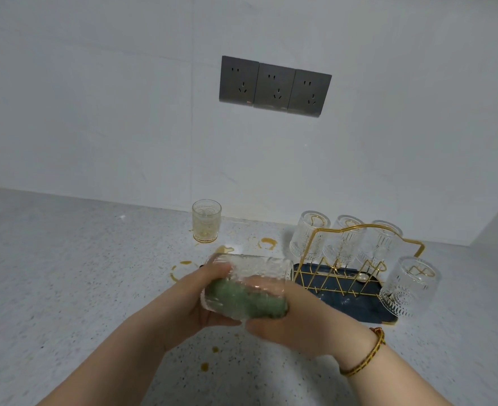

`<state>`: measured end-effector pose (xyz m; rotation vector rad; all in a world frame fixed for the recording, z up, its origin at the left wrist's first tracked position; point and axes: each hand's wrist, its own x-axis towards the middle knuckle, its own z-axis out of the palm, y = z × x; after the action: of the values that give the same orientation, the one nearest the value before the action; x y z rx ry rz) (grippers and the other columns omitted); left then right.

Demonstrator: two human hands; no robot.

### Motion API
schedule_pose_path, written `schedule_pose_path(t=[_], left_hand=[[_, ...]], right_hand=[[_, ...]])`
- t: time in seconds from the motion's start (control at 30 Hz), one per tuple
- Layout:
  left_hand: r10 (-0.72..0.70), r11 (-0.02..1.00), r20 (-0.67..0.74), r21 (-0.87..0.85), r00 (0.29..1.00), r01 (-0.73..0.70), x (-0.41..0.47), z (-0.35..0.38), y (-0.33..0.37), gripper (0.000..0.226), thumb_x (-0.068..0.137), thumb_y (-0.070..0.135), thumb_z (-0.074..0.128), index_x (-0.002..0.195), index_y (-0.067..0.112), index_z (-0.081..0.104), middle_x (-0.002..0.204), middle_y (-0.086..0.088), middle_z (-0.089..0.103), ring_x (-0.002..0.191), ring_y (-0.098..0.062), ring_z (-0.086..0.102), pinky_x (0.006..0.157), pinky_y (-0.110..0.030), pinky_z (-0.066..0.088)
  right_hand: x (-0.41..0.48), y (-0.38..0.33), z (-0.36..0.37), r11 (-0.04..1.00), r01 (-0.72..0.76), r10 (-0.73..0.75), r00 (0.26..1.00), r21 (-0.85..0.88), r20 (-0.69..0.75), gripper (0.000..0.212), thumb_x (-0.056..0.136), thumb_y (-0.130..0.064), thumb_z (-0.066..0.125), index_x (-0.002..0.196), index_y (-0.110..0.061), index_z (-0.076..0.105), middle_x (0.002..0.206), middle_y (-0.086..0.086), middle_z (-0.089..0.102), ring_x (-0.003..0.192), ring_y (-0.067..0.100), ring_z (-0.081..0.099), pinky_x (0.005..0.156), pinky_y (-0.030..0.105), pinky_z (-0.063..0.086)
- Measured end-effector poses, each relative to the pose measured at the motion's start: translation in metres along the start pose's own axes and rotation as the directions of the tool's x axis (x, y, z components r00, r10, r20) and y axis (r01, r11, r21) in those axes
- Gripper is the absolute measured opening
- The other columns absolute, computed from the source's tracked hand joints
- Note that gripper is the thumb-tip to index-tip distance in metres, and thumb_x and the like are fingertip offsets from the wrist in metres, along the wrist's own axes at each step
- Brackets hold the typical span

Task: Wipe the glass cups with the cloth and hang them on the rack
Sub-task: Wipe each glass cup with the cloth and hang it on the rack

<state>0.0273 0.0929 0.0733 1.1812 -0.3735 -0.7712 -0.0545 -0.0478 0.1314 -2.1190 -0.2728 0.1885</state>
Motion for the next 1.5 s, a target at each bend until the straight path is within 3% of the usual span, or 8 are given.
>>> schedule_pose_path(t=[0.2, 0.33, 0.47, 0.7, 0.87, 1.03, 1.27, 1.5], left_hand=[[0.279, 0.927, -0.029, 0.268, 0.96, -0.262, -0.003, -0.004, 0.0, 0.084, 0.033, 0.043, 0.085, 0.11, 0.033, 0.055, 0.103, 0.002, 0.067, 0.089, -0.014, 0.069, 0.068, -0.024, 0.055], [0.093, 0.984, -0.045, 0.158, 0.995, -0.085, -0.004, 0.004, 0.007, 0.046, 0.058, 0.036, 0.077, 0.099, 0.017, 0.065, 0.092, -0.007, 0.073, 0.076, -0.019, 0.071, 0.057, -0.03, 0.057], [-0.063, 0.992, -0.03, 0.111, 0.998, 0.066, -0.006, 0.004, 0.002, 0.04, 0.061, 0.04, 0.066, 0.092, 0.015, 0.067, 0.081, -0.004, 0.075, 0.069, -0.016, 0.07, 0.054, -0.027, 0.057], [0.12, 0.964, -0.057, 0.245, 0.991, -0.102, -0.002, -0.005, 0.005, 0.07, 0.039, 0.039, 0.075, 0.105, 0.024, 0.059, 0.109, -0.008, 0.066, 0.095, -0.024, 0.066, 0.078, -0.032, 0.052], [0.065, 0.951, -0.014, 0.305, 0.998, -0.058, -0.002, -0.01, -0.004, 0.076, 0.038, 0.046, 0.075, 0.106, 0.016, 0.06, 0.099, -0.007, 0.07, 0.086, -0.02, 0.068, 0.073, -0.032, 0.052], [-0.094, 0.969, 0.144, 0.24, 0.985, 0.057, 0.0, -0.022, -0.008, 0.106, 0.041, 0.058, 0.084, 0.122, -0.001, 0.052, 0.125, -0.03, 0.055, 0.11, -0.044, 0.053, 0.096, -0.05, 0.041], [-0.242, 0.927, 0.412, 0.367, 0.879, 0.083, 0.01, -0.019, 0.008, 0.075, 0.045, 0.06, 0.082, 0.104, 0.017, 0.066, 0.097, 0.007, 0.073, 0.095, -0.01, 0.067, 0.087, -0.025, 0.052], [-0.005, 0.994, 0.193, 0.107, 0.981, -0.015, 0.007, -0.009, -0.007, 0.087, 0.018, 0.061, 0.085, 0.088, 0.013, 0.068, 0.077, -0.005, 0.074, 0.069, -0.019, 0.071, 0.058, -0.029, 0.058]], right_hand=[[-0.002, 0.009, 0.002, 0.472, -0.169, 0.248, 0.967, 0.865, 0.053, 0.037, 0.062, -0.007, 0.064, 0.098, 0.0, 0.062, 0.081, 0.011, 0.069, 0.065, 0.017, 0.067, 0.052, 0.021, 0.052], [-0.006, -0.007, 0.003, 0.971, 0.018, -0.013, 1.0, 0.239, -0.022, 0.031, 0.082, 0.011, 0.051, 0.094, -0.017, 0.05, 0.078, -0.016, 0.053, 0.065, -0.018, 0.055, 0.056, 0.003, 0.042], [-0.004, -0.005, 0.002, 0.989, 0.091, -0.085, 0.995, -0.117, 0.058, 0.034, 0.084, 0.009, 0.046, 0.083, -0.025, 0.046, 0.07, -0.016, 0.039, 0.06, -0.019, 0.048, 0.055, 0.003, 0.037], [0.001, 0.023, 0.004, 0.426, -0.2, 0.231, 0.967, 0.882, 0.108, 0.033, 0.061, -0.007, 0.058, 0.092, -0.001, 0.069, 0.086, 0.014, 0.07, 0.073, 0.024, 0.069, 0.062, 0.028, 0.057], [-0.005, 0.014, 0.0, 0.94, -0.225, 0.215, 0.974, 0.256, 0.07, 0.03, 0.077, -0.009, 0.064, 0.091, -0.035, 0.06, 0.081, -0.011, 0.064, 0.067, 0.009, 0.062, 0.061, 0.03, 0.051], [-0.002, 0.004, -0.017, 0.995, -0.096, 0.096, 0.992, -0.002, 0.085, 0.036, 0.079, -0.002, 0.065, 0.071, -0.036, 0.059, 0.06, -0.024, 0.062, 0.057, -0.01, 0.056, 0.056, 0.007, 0.042], [0.005, -0.003, -0.02, 0.989, -0.088, 0.068, 0.984, -0.116, -0.165, 0.014, 0.067, -0.021, 0.077, 0.077, -0.019, 0.067, 0.083, 0.008, 0.068, 0.075, 0.013, 0.061, 0.072, 0.031, 0.052], [0.014, 0.02, -0.027, 0.766, 0.197, 0.317, 0.713, 0.612, -0.625, 0.011, 0.087, -0.013, 0.054, 0.078, -0.016, 0.059, 0.049, -0.007, 0.06, 0.034, 0.008, 0.05, 0.036, 0.019, 0.043]])
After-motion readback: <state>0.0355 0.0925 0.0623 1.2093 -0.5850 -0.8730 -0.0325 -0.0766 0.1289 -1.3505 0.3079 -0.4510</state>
